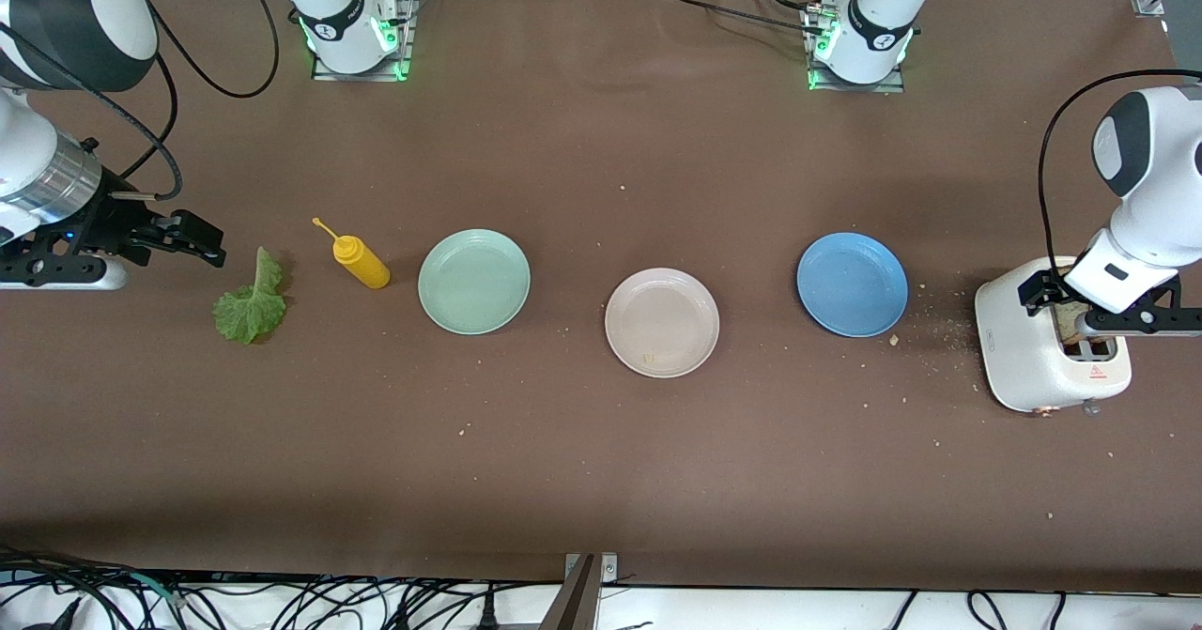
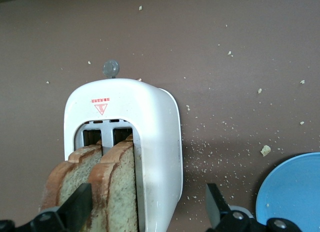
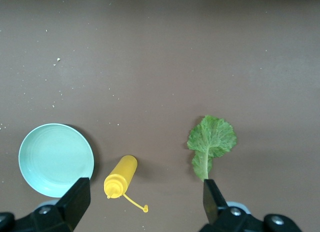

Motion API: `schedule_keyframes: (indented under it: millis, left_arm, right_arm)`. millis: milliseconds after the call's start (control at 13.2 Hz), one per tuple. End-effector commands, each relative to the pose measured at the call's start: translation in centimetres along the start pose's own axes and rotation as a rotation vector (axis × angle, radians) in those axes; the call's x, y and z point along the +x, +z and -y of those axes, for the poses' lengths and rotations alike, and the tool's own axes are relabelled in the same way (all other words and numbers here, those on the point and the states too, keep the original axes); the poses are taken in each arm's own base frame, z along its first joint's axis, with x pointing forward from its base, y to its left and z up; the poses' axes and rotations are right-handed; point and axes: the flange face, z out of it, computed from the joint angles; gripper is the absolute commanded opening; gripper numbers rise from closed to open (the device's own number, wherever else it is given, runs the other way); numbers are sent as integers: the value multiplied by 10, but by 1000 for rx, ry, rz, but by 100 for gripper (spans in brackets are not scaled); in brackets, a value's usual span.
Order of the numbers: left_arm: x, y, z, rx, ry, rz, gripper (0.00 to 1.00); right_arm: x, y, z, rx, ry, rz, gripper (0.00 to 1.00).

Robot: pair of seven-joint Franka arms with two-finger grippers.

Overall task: Make sandwich in beige plate with both arms
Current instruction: 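Lower the left gripper and grasp a bread slice in the toaster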

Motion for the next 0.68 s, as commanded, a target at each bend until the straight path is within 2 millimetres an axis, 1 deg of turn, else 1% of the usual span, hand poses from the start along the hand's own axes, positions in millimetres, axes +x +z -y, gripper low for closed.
schedule_keyframes:
  millis: [0, 152, 303, 379, 455, 530, 606]
  left_arm:
    - [-14, -2, 12, 40, 23, 0, 100]
    - [-20, 5, 18, 40, 12, 15, 100]
    - [-26, 13, 17, 34, 4, 31, 100]
    - [-26, 14, 16, 31, -2, 33, 95]
    - [-26, 14, 16, 31, -3, 36, 63]
    - [-27, 15, 16, 30, 0, 43, 22]
    - [-28, 16, 16, 29, -1, 51, 0]
  right_arm:
    - [-3, -8, -2, -4, 14, -12, 100]
    - [-3, -8, -6, -5, 19, -9, 100]
    - [-4, -8, -5, -5, 17, -4, 100]
    - [-4, -9, -6, -5, 16, -4, 100]
    - [-4, -9, -6, -5, 16, -4, 100]
    - [-4, -8, -6, -5, 19, -3, 100]
    - [-4, -8, -5, -5, 17, -3, 100]
